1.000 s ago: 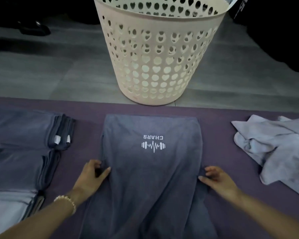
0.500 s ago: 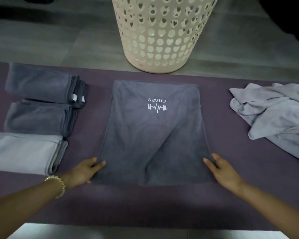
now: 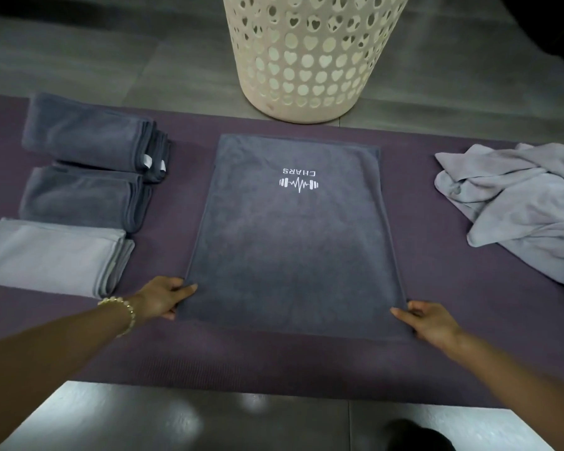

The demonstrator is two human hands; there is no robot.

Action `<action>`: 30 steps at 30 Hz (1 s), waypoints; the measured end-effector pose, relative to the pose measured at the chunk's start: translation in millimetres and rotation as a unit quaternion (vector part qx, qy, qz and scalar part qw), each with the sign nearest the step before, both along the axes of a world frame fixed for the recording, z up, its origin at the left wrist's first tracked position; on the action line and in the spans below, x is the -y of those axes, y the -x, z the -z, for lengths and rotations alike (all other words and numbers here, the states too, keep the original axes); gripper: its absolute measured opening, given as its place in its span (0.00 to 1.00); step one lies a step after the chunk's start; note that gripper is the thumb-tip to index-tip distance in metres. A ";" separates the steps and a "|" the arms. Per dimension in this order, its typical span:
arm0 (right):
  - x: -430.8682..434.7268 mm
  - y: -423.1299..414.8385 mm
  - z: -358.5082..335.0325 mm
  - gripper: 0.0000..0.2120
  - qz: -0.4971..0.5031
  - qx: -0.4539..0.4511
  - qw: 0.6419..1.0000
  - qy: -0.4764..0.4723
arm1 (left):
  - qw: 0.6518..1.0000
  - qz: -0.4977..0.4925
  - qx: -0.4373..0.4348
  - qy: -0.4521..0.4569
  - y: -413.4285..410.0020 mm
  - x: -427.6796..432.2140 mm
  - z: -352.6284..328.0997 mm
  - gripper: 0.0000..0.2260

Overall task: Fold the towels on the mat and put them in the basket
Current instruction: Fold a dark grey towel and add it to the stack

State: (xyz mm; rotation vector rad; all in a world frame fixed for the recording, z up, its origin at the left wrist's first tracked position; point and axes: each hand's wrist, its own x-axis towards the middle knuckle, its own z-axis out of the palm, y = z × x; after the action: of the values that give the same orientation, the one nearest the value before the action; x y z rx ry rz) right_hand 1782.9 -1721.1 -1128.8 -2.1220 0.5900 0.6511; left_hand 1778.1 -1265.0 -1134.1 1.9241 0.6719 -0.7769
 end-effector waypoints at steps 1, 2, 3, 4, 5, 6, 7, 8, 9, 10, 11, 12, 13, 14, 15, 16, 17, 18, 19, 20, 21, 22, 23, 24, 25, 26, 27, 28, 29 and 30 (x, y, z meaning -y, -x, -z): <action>2.8 0.2 0.8 0.12 0.007 -0.002 1.000 0.004 | 1.000 0.001 0.003 0.000 0.9 -0.9 0.0 0.08; 4.0 0.0 -0.1 0.11 0.017 0.001 1.000 0.009 | 1.000 -0.005 0.015 -0.003 2.1 -0.5 -0.3 0.08; 4.8 -0.8 -0.2 0.10 0.025 0.013 0.999 0.019 | 0.999 -0.016 0.039 -0.015 3.2 0.1 0.1 0.07; 4.5 -1.2 -0.7 0.10 0.022 0.026 0.998 0.044 | 0.996 -0.027 0.076 -0.040 3.7 1.1 1.4 0.07; 3.2 -1.8 -0.9 0.11 0.013 0.040 0.997 0.068 | 0.990 -0.033 0.116 -0.079 3.5 1.8 3.6 0.09; 1.0 -2.2 -1.0 0.13 0.011 0.053 0.995 0.085 | 0.983 -0.031 0.143 -0.114 2.8 2.1 5.7 0.12; -1.1 -3.1 -0.8 0.15 0.018 0.063 0.994 0.092 | 0.979 -0.024 0.152 -0.136 1.6 3.2 5.3 0.15; -3.5 -4.7 -1.2 0.17 0.028 0.066 0.992 0.100 | 0.979 -0.019 0.144 -0.146 -0.2 3.7 4.8 0.17; -5.4 -7.2 -1.0 0.17 0.034 0.062 0.991 0.110 | 0.982 -0.010 0.124 -0.140 -2.5 3.7 5.2 0.18; -6.6 -10.0 -1.6 0.17 0.030 0.050 0.991 0.121 | 0.987 0.007 0.105 -0.125 -4.8 3.9 6.1 0.18; -6.8 -13.0 -0.6 0.14 0.020 0.033 0.991 0.125 | 0.990 0.030 0.085 -0.105 -6.4 4.3 6.0 0.18; -8.4 -15.2 -1.9 0.12 0.011 0.020 0.993 0.118 | 0.993 0.050 0.070 -0.082 -8.0 6.9 4.0 0.17; -9.8 -16.8 -3.0 0.14 0.009 0.008 0.995 0.102 | 0.995 0.061 0.050 -0.065 -9.0 10.1 0.4 0.16; -11.2 -17.5 -4.5 0.15 0.013 -0.009 0.997 0.079 | 0.996 0.063 0.034 -0.047 -9.4 14.1 -2.9 0.16; -11.1 -18.4 -3.8 0.13 0.020 -0.024 0.998 0.050 | 0.998 0.057 0.025 -0.030 -9.7 16.7 -5.0 0.17; -12.3 -18.7 -5.5 0.10 0.026 -0.042 0.999 0.019 | 0.998 0.051 0.022 -0.013 -10.3 17.9 -6.0 0.17; -13.2 -19.4 -7.1 0.09 0.026 -0.059 0.998 -0.009 | 0.999 0.048 0.017 -0.002 -10.9 17.4 -7.3 0.18; -13.4 -20.6 -8.1 0.09 0.022 -0.068 0.997 -0.029 | 0.999 0.045 0.013 0.006 -10.9 16.6 -10.2 0.18; -12.0 -22.2 -7.6 0.10 0.014 -0.072 0.996 -0.040 | 0.999 0.047 0.005 0.008 -11.5 13.5 -12.5 0.17; -11.2 -24.4 -9.8 0.09 0.010 -0.074 0.996 -0.046 | 0.999 0.052 -0.005 0.006 -11.9 10.5 -15.2 0.16; -8.9 -27.9 -11.6 0.08 0.014 -0.072 0.996 -0.053 | 0.998 0.055 -0.015 0.004 -12.9 6.7 -18.0 0.15; -6.7 -32.4 -15.5 0.06 0.027 -0.072 0.995 -0.062 | 0.999 0.050 -0.020 0.005 -14.8 2.9 -21.8 0.14; -3.4 -38.9 -18.3 0.05 0.052 -0.081 0.992 -0.081 | 0.999 0.033 -0.024 0.017 -18.0 -0.4 -25.4 0.12; -2.1 -47.2 -23.7 0.04 0.087 -0.093 0.986 -0.109 | 0.999 0.000 -0.026 0.046 -24.0 -2.9 -29.1 0.10; 0.3 -57.7 -27.0 0.03 0.123 -0.100 0.978 -0.138 | 0.995 -0.045 -0.023 0.086 -33.1 -4.3 -33.1 0.08; 1.0 -69.4 -31.8 0.02 0.159 -0.097 0.969 -0.164 | 0.987 -0.102 -0.012 0.124 -44.6 -4.0 -37.2 0.06; 1.2 -81.9 -35.8 0.04 0.191 -0.079 0.960 -0.190 | 0.974 -0.163 0.012 0.158 -57.2 -1.9 -42.2 0.05; -0.7 -93.5 -41.9 0.05 0.217 -0.054 0.950 -0.220 | 0.958 -0.216 0.048 0.182 -69.8 1.0 -47.3 0.05; -1.8 -104.5 -45.8 0.05 0.246 -0.017 0.935 -0.256 | 0.941 -0.260 0.089 0.198 -82.3 2.9 -50.0 0.05; -3.4 -113.2 -48.7 0.04 0.267 0.019 0.921 -0.285 | 0.929 -0.283 0.126 0.203 -93.2 4.3 -49.2 0.05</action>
State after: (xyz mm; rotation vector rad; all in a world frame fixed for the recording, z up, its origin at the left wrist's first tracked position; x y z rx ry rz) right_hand 1896.1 -1717.8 -1080.1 -1.3446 0.8032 0.4010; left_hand 1871.3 -1269.3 -1084.9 1.3203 0.7819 -0.2652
